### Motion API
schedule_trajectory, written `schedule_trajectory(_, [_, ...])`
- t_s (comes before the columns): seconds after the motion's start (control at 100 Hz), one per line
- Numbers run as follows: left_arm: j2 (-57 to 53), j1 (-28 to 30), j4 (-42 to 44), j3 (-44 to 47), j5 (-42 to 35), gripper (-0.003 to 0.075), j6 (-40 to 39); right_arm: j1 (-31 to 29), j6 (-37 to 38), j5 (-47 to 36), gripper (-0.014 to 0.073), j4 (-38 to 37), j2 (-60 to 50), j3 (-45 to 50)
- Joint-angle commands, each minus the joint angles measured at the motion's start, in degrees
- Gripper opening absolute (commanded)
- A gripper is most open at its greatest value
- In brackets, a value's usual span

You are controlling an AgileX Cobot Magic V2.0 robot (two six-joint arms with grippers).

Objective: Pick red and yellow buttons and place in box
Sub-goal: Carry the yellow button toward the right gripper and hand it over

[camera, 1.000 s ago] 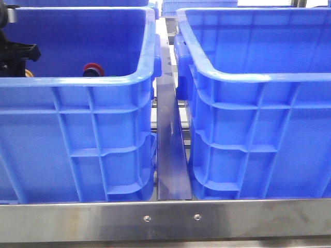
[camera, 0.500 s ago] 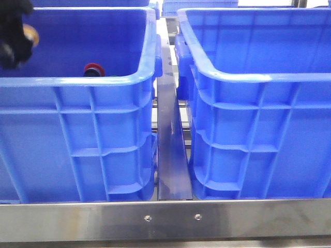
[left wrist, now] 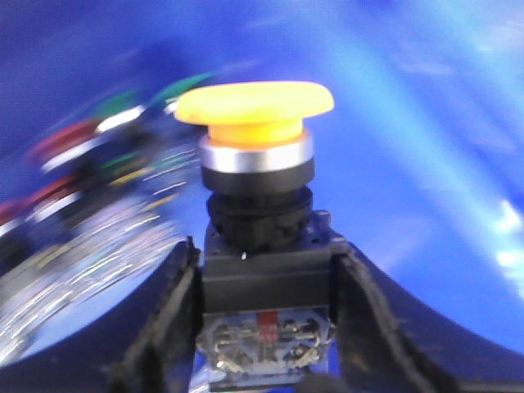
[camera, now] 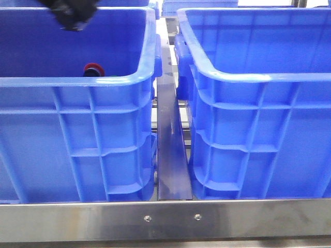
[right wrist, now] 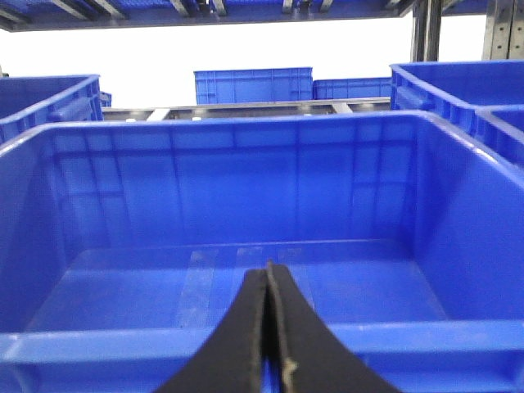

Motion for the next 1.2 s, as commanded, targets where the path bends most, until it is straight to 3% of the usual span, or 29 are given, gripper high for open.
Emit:
schedule_trajectory(0.0, [-2.6,-3.8,-1.9,-1.5,-3.1,0.017,3.0,-0.2,-0.6,-5.3,-0.0068,0.1,-1.6,-1.7])
schedule_trajectory(0.1, [-2.5,-7.8,-1.9,-1.5,-3.0,0.017,5.5,-0.2,-0.4,-0.3,-0.0068,0.1,-1.3,-5.2])
schedule_trajectory(0.34, [-2.4,-12.6,-2.0,-1.5,-2.9,0.017,7.1,-0.2,-0.4,22.7,-0.0068,0.1,7.4,-20.5])
schedule_trajectory(0.62, [-2.4,-12.7,-2.0,-1.5,-2.9,0.0169,7.1,-0.2,-0.4,29.2,-0.0055,6.5,25.9,-35.7])
schedule_trajectory(0.72, [-2.4,-12.7,-2.0,-1.5,-2.9,0.0169,7.1,0.4,-2.3,31.0,0.0069,12.8,32.4,-40.6])
schedule_trajectory(0.84, [-2.4,-12.7,-2.0,-1.5,-3.0,0.017,7.1,3.0,-8.5,34.5,0.0398,22.6,39.8,-45.9])
schedule_trajectory(0.95, [-2.4,-12.7,-2.0,-1.5,-3.2,0.017,7.1,6.6,-13.0,36.8,0.0601,32.8,46.6,-50.0])
schedule_trajectory(1.19, [-2.4,-12.7,-2.0,-1.5,-3.2,0.0169,7.1,13.8,-21.3,41.6,0.0612,54.3,58.8,-57.4])
